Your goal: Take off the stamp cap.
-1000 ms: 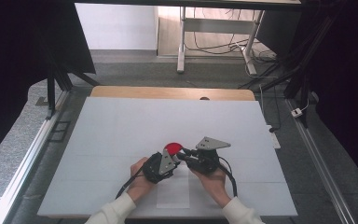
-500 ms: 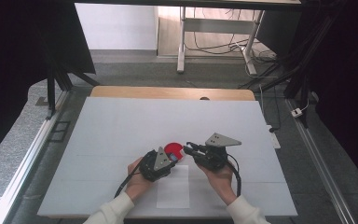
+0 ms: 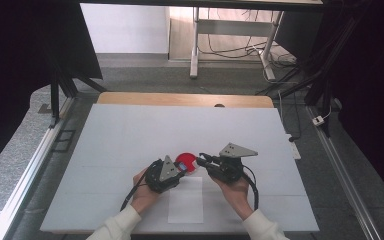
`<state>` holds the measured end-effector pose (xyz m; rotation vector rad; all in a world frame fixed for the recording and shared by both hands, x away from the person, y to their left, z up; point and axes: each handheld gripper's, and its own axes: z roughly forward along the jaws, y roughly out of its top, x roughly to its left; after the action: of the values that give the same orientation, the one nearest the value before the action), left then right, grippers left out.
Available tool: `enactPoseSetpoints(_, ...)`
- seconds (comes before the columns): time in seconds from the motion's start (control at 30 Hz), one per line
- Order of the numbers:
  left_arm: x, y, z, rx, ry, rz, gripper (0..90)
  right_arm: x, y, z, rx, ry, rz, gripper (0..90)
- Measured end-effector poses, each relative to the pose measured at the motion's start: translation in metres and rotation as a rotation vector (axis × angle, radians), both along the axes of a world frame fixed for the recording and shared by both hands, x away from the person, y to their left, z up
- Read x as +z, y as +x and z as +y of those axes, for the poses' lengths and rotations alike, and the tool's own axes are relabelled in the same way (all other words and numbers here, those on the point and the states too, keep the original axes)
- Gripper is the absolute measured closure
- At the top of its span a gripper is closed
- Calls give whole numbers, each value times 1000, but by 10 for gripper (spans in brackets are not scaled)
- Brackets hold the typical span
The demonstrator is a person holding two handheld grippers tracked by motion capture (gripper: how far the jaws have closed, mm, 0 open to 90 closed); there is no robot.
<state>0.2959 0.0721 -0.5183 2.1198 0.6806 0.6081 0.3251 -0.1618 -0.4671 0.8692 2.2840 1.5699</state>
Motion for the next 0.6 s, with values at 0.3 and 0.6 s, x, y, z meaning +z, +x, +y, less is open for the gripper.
enactPoseSetpoints(0.3, 3, -3, 7, 14, -8, -1, 655, 0, -1, 0, -2, -1, -1, 752)
enactPoseSetpoints(0.6, 7, -8, 17, 22, -17, 5, 654, 0, 0, -1, -6, -1, -4, 751)
